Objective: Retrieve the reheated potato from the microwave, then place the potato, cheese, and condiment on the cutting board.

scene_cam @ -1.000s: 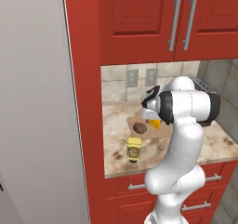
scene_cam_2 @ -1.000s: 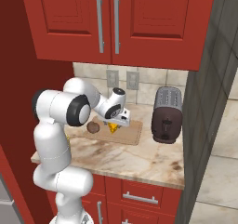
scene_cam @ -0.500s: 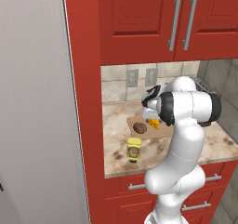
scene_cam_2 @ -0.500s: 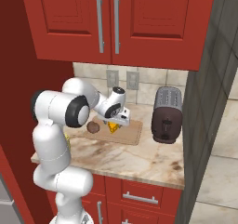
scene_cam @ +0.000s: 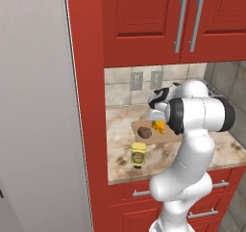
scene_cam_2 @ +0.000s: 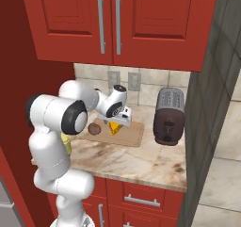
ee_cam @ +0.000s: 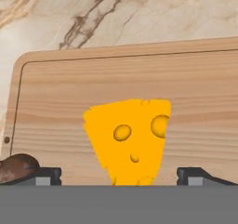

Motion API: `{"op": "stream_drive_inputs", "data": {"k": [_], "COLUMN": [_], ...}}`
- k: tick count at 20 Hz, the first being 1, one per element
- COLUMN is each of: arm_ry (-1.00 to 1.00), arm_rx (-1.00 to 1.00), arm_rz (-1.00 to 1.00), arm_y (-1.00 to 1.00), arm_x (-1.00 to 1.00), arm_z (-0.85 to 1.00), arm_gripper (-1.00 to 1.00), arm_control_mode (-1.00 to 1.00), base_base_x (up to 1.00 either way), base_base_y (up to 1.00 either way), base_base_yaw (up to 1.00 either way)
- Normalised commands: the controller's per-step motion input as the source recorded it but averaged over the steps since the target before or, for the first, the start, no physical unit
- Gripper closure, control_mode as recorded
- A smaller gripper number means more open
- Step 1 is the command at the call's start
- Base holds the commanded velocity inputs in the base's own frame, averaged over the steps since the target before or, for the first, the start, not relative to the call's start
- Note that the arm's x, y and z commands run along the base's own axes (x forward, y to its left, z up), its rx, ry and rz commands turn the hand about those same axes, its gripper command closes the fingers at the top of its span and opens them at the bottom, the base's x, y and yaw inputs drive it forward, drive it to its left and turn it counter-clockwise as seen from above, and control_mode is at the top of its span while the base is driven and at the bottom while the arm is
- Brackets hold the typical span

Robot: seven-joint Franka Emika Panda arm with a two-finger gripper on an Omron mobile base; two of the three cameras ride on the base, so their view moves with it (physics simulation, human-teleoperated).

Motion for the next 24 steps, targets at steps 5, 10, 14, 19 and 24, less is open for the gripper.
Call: {"op": "stream_drive_inputs", "data": {"k": [5,10,14,19,24], "arm_ry": [-0.01,-0.01,0.00,0.00,0.00], "arm_rx": [-0.02,0.00,0.00,-0.01,-0.01], "arm_rz": [-0.02,0.00,0.00,0.00,0.00], "arm_y": [0.00,0.00,0.00,0.00,0.00], "arm_x": [-0.38,-0.44,-0.49,-0.48,-0.46], "arm_z": [0.14,0.12,0.20,0.30,0.36], "arm_gripper": [-1.00,-1.00,-1.00,-1.00,-1.00], "arm_control_mode": [-1.00,-1.00,-1.00,-1.00,-1.00], "base_base_x": [0.00,0.00,0.00,0.00,0.00], "base_base_y": [0.00,0.00,0.00,0.00,0.00], "base_base_yaw": [0.00,0.00,0.00,0.00,0.00]}}
